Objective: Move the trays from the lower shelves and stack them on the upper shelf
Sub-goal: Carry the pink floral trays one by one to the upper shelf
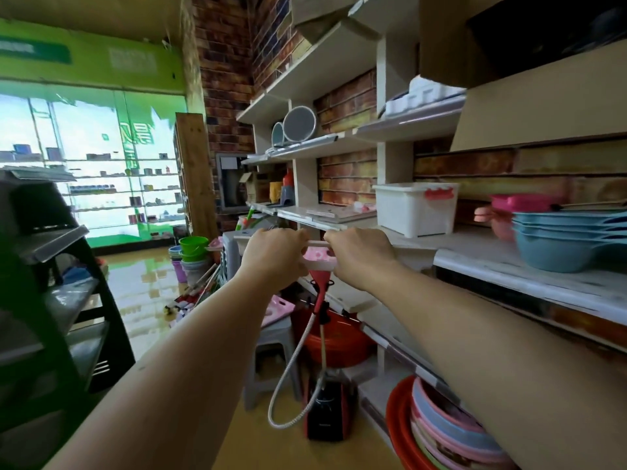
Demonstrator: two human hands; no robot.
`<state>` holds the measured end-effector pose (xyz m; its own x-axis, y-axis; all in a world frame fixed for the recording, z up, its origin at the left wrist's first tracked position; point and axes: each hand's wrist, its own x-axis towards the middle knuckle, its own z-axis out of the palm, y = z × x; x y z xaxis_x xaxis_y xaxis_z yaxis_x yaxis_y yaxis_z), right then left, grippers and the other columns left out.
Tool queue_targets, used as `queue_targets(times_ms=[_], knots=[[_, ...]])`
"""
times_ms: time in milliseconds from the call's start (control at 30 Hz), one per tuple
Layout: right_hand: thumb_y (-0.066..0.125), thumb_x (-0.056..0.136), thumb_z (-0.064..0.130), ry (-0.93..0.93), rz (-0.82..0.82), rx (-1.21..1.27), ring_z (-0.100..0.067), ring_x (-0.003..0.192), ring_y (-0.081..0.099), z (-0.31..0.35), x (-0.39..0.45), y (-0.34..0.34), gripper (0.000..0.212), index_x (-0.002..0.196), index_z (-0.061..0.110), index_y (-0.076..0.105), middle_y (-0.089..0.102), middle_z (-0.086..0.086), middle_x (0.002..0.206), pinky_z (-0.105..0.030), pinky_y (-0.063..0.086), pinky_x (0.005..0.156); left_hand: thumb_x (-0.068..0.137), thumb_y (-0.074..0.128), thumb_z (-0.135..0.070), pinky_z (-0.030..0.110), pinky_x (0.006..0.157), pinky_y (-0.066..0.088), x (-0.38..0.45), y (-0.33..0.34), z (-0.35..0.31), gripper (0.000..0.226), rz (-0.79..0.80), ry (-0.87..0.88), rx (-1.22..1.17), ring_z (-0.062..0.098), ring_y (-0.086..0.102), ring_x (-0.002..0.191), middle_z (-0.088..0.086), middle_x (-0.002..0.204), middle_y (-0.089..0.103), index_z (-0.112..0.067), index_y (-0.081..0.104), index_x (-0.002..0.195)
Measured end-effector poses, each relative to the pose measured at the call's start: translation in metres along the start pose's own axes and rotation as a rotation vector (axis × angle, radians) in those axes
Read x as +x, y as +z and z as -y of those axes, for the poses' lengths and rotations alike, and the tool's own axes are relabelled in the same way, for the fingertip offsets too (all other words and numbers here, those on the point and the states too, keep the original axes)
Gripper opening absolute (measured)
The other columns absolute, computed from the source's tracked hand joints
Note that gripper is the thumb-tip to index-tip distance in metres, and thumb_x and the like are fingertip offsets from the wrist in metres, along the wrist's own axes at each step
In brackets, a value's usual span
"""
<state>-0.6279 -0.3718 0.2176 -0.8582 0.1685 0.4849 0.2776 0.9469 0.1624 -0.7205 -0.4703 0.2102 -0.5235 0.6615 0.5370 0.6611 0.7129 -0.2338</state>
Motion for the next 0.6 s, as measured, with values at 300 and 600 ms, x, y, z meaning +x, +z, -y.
queue_targets(times_ms=[300, 600], knots=[[0.052, 0.091, 0.007, -0.05, -0.004, -0.005, -0.028, 0.101, 0.061, -0.016, 0.116, 0.082, 0.018, 0.105, 0.019, 0.052, 0.064, -0.007, 0.108, -0.03, 0.035, 0.07, 0.086, 0.063, -0.035, 0.031, 0.085, 0.042, 0.094, 0.095, 0.043, 0.032, -0.013, -0.038, -0.015, 0.021, 0.062, 0.1, -0.001, 0.106, 0.067, -0.021, 0.054, 0.113], [0.048, 0.094, 0.008, -0.115, -0.065, 0.004, -0.029, 0.107, 0.06, -0.047, 0.261, 0.151, 0.024, 0.116, 0.015, 0.054, 0.064, -0.009, 0.114, -0.03, 0.035, 0.072, 0.086, 0.063, -0.036, 0.033, 0.086, 0.043, 0.219, 0.178, 0.088, 0.034, -0.051, -0.125, -0.02, 0.021, 0.062, 0.103, 0.001, 0.11, 0.066, -0.021, 0.054, 0.114]])
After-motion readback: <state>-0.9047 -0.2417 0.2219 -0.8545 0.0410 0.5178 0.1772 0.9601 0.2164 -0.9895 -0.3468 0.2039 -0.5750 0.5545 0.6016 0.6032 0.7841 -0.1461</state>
